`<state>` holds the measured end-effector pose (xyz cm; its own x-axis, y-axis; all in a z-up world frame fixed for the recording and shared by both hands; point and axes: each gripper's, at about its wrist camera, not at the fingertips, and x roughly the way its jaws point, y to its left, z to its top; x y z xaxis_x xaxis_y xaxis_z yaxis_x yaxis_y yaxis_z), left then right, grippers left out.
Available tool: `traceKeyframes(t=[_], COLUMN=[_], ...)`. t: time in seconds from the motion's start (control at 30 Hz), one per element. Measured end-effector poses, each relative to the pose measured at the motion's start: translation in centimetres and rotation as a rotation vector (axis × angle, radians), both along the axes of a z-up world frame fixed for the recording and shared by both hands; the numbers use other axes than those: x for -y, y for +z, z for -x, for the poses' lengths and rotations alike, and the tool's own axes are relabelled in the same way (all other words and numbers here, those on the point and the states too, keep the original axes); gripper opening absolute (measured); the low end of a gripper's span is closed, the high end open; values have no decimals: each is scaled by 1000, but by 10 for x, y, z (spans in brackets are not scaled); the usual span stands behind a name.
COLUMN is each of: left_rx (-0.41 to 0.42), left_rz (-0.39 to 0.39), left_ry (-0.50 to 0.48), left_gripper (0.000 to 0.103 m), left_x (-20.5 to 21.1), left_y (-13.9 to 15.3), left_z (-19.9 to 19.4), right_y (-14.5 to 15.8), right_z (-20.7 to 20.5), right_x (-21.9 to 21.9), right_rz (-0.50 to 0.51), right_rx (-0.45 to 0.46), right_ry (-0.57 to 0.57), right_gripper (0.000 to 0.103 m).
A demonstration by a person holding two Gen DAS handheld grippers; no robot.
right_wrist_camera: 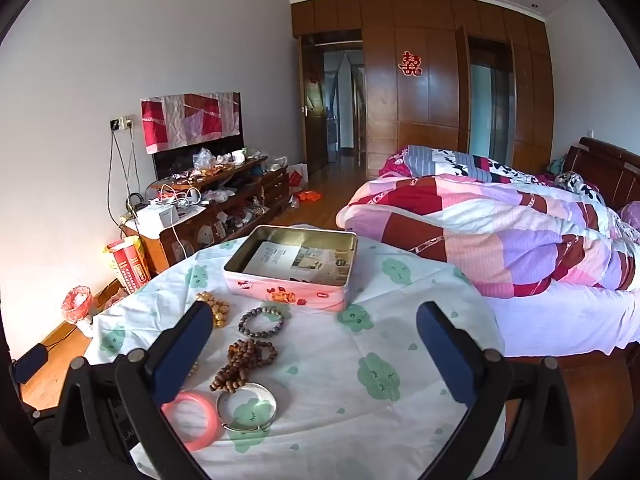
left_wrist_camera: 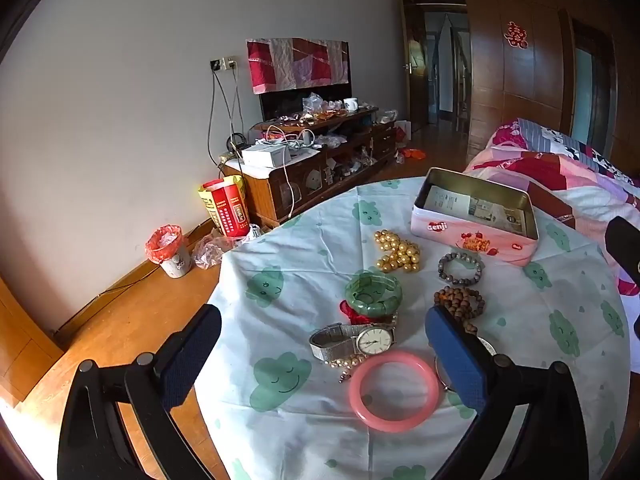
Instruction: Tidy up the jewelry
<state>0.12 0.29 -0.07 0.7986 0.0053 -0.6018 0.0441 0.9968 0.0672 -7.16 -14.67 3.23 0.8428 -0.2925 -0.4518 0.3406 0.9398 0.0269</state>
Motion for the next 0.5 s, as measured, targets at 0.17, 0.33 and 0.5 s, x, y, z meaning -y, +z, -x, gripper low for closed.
traceKeyframes(t=[0.17, 0.33, 0.5], left_rx=[-5, -6, 6], left_rz=[-34, -2, -13], left_ry=[-51, -61, -64], left_gripper=[102, 102, 102], left_x=[7, 7, 10], left_y=[-4, -3, -1], left_z=[2, 3, 5], right_y=[-2, -4, -8], right_z=[0, -3, -6], right_x=[1, -1, 8], right_rz=[-2, -2, -7], right_rx=[-4, -6, -7], right_ry=[7, -1, -8], right_gripper=[103, 103, 103])
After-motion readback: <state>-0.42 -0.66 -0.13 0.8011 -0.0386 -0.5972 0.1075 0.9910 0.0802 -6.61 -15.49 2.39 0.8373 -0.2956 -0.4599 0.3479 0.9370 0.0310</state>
